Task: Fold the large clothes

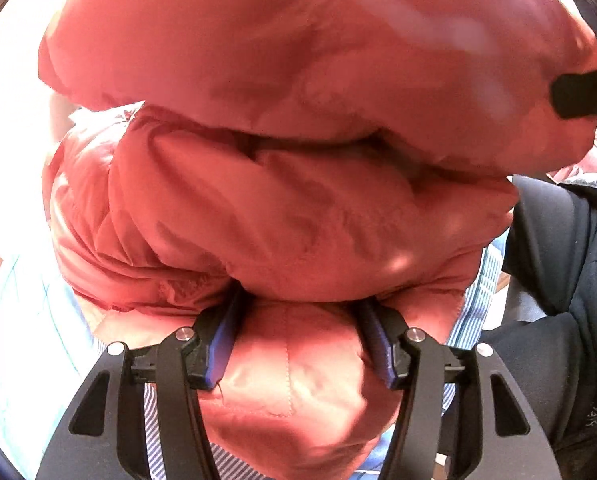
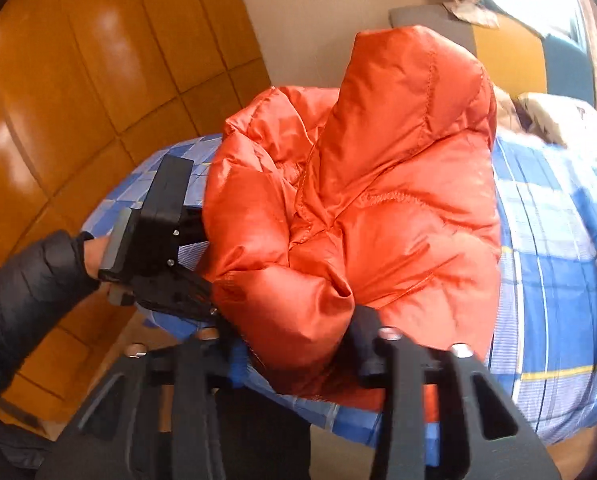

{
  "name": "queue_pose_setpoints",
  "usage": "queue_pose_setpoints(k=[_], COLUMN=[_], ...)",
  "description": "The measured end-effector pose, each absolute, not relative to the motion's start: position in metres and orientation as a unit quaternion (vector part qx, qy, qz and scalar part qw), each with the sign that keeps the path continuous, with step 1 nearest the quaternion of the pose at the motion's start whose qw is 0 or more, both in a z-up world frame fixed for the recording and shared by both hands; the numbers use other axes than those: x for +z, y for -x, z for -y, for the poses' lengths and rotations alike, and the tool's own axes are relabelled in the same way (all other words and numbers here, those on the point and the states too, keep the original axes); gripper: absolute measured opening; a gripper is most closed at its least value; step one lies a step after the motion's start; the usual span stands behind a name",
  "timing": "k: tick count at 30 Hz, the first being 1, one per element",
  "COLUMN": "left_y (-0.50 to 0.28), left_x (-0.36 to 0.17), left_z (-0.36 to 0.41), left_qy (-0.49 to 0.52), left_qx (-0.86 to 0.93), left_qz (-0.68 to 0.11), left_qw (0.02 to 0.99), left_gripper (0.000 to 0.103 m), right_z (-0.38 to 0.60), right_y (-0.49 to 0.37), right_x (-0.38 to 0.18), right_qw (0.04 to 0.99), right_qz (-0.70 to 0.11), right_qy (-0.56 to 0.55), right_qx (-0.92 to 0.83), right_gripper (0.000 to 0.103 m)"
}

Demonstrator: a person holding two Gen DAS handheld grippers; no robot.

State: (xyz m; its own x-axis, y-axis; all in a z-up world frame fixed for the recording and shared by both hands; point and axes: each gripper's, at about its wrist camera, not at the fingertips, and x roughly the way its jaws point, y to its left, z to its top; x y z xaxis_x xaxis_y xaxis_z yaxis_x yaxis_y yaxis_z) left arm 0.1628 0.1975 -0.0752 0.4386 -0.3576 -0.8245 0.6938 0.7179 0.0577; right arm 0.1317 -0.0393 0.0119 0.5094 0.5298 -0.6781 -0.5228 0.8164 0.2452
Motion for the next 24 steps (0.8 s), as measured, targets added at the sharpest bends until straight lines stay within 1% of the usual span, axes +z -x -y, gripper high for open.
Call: queue_pose_setpoints(k=[1,5,9,18,24], left_y=[-0.163,-0.165,-0.163,-0.155,-0.138], left_x=[-0.074,-0.071,-0.069,-0.064,-0.053], left_z=[-0.201,-0.213,-0.224,-0.24,-0.276], left_qy=[-0.195,-0.185,-0.178,-0.158,-0.108], left_qx=[-0.318,-0.308,-0.297,-0.292,-0.279], left_qz=[-0.424,-0.428,-0.43,-0.428,-0.432], left_qw=[0.826,0.829,0.834,0.84,0.851], left_gripper=[0.055,0.054,0.053,0.052,0.052], right_z=[0.039,0.018,-0.002,-0.032,-0.037], right_y=[-0.133,-0.136,-0.137,-0.146,-0.153], right_x=[0.013,0.017,0.016,-0.022,-0.046], right_qw=[0.867,0.857,0.847,0.838,0.835], right_qz=[-0.39,-0.385,-0.379,-0.385,-0.396], right_qy=[-0.009,-0.016,-0.008,0.04,0.05], right_qx=[0.308,0.343,0.372,0.385,0.378], right_gripper=[0.023,0.019,0.018,0.018,0.018])
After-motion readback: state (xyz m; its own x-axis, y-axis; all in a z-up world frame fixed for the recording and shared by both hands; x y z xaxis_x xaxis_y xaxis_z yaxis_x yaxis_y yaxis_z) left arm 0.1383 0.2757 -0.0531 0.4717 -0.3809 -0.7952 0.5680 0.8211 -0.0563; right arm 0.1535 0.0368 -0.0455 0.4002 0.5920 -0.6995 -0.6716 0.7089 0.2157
